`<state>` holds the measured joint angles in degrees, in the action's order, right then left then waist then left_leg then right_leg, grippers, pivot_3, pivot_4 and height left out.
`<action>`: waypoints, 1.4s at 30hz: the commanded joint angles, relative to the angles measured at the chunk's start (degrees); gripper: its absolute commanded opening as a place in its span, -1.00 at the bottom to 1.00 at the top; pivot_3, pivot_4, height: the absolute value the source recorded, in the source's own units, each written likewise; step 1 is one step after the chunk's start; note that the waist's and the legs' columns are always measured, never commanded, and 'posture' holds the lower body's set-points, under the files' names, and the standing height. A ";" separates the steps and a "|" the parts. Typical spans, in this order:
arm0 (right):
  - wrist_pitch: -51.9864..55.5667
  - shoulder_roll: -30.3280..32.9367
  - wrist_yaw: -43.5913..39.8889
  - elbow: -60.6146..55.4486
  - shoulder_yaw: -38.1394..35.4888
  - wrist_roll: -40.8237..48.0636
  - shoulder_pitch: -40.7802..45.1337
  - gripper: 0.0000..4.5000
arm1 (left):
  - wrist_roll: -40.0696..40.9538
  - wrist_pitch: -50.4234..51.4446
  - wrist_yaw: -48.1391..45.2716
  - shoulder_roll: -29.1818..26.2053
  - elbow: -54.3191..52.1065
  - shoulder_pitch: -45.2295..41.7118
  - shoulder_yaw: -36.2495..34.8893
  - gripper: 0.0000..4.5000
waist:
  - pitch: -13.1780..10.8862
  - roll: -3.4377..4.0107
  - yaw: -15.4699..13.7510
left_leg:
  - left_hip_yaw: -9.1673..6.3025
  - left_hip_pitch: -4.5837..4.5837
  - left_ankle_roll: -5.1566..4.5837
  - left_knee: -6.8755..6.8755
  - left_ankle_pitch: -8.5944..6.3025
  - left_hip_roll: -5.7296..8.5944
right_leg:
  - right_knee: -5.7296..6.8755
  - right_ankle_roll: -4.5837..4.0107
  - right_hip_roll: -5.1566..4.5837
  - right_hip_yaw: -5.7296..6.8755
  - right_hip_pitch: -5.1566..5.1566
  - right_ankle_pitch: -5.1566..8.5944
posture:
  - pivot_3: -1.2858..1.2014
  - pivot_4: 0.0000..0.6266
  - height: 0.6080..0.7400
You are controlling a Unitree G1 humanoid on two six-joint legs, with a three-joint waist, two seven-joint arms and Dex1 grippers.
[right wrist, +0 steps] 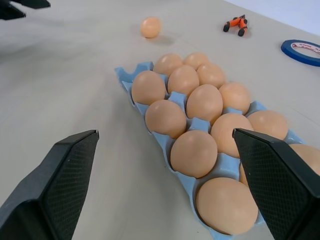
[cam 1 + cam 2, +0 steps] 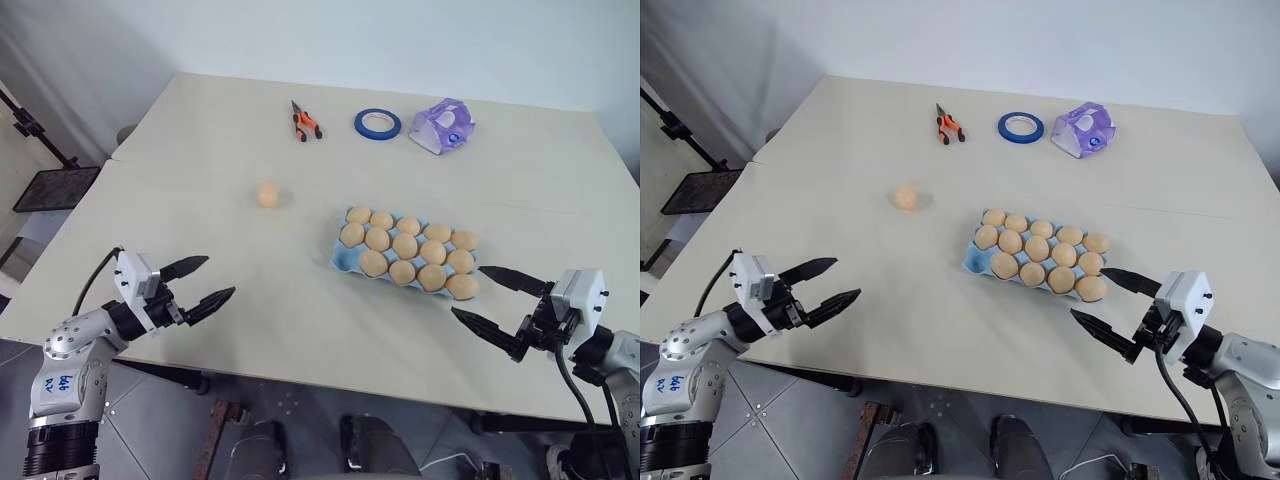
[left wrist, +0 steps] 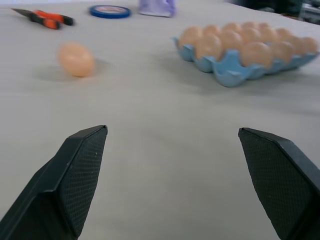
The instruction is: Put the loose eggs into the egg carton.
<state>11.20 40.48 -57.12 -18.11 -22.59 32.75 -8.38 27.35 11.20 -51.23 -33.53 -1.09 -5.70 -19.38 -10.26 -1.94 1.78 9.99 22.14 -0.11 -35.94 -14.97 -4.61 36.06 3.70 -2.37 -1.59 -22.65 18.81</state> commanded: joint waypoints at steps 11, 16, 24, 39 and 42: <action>-0.48 1.32 -0.73 0.06 -0.07 -0.07 1.74 1.00 | -13.73 -5.41 18.88 4.46 31.10 -31.22 6.70 0.99 | 0.01 -0.04 -0.40 | -0.01 0.11 -0.14 -0.20 0.04 0.11 | -0.07 0.30 -0.07 0.08 0.04 -0.18 | 0.03 -0.52 1.00; -0.48 1.30 -0.51 -0.57 -0.51 0.00 1.02 1.00 | -18.53 -13.28 18.43 6.56 48.79 -44.44 10.78 0.99 | 0.01 -0.05 -0.10 | 0.19 0.21 -0.25 -0.19 0.05 0.09 | -0.17 0.41 0.01 0.09 -0.10 -0.16 | 0.03 -0.52 1.00; -0.26 0.94 0.77 -2.45 -1.36 0.23 -1.14 1.00 | -22.49 -21.09 21.44 10.84 64.49 -56.29 12.43 0.99 | 0.00 -0.07 -0.36 | 0.65 0.78 -0.06 -0.49 -0.01 0.02 | 0.12 0.60 0.35 0.11 -0.94 -0.01 | 0.03 -0.52 1.00; 0.39 1.67 1.03 -3.10 -1.83 0.69 -2.16 1.00 | -27.83 -13.24 33.70 16.02 74.37 -64.56 14.17 0.99 | -0.05 -0.15 -0.19 | 0.85 0.94 -0.32 -1.35 -0.20 -0.04 | 0.81 0.78 0.60 -0.24 -1.15 -0.07 | 0.03 -0.52 1.00; 0.63 1.82 0.96 -3.13 -1.91 0.73 -2.04 1.00 | -27.27 -13.02 33.06 16.58 74.78 -65.02 13.37 0.99 | -0.05 -0.15 -0.23 | 0.85 0.96 -0.31 -1.35 -0.21 -0.03 | 0.82 0.77 0.63 -0.22 -1.19 -0.07 | 0.03 -0.52 1.00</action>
<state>11.70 41.45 -56.04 -19.82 -22.79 32.36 -10.40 -0.25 -1.37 -17.82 -17.12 74.34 -68.89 -5.37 -10.31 -2.09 1.55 10.85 23.10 -0.41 -37.28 -15.18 -4.63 36.88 4.47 -1.73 -1.81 -23.84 18.74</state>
